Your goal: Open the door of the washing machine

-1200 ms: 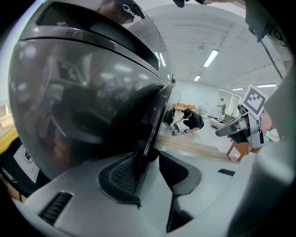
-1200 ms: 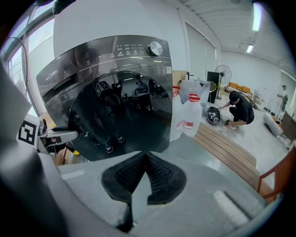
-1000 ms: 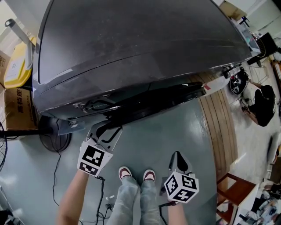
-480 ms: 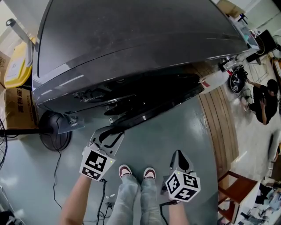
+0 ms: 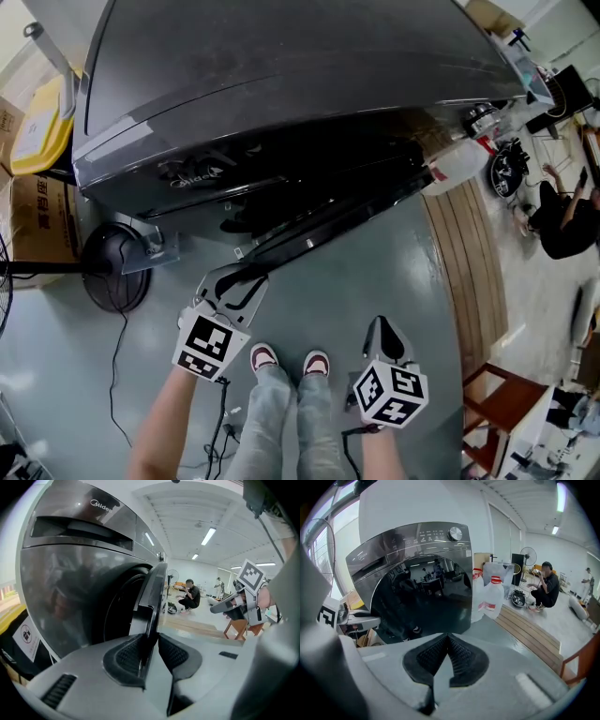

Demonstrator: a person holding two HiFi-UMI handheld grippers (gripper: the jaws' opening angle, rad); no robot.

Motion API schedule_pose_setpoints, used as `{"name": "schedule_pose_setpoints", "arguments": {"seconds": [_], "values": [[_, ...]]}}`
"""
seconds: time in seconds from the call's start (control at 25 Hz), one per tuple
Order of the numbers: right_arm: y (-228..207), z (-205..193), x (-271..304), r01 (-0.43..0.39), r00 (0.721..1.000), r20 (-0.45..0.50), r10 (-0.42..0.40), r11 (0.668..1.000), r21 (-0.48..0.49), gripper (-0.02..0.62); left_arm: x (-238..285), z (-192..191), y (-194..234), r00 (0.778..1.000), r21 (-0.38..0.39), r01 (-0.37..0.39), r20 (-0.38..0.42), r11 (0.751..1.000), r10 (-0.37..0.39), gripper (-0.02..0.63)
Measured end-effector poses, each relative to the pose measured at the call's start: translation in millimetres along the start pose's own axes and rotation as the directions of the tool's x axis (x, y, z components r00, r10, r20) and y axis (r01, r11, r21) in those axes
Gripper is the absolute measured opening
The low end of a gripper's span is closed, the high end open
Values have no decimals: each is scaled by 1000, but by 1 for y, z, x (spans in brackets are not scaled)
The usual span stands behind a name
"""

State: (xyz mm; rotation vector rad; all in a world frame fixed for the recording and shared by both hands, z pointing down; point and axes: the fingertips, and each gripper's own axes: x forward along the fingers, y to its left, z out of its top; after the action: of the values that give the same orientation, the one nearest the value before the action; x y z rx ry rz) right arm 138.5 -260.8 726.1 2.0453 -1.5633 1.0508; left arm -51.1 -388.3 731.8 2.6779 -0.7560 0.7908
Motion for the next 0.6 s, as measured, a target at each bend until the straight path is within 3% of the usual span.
{"name": "schedule_pose_setpoints", "arguments": {"seconds": [0.6], "values": [[-22,-10,-20,1,1000,11,-1,1000,-5,6,-7,-13,-41,999,-53,-26,-25,998,25,97]]}}
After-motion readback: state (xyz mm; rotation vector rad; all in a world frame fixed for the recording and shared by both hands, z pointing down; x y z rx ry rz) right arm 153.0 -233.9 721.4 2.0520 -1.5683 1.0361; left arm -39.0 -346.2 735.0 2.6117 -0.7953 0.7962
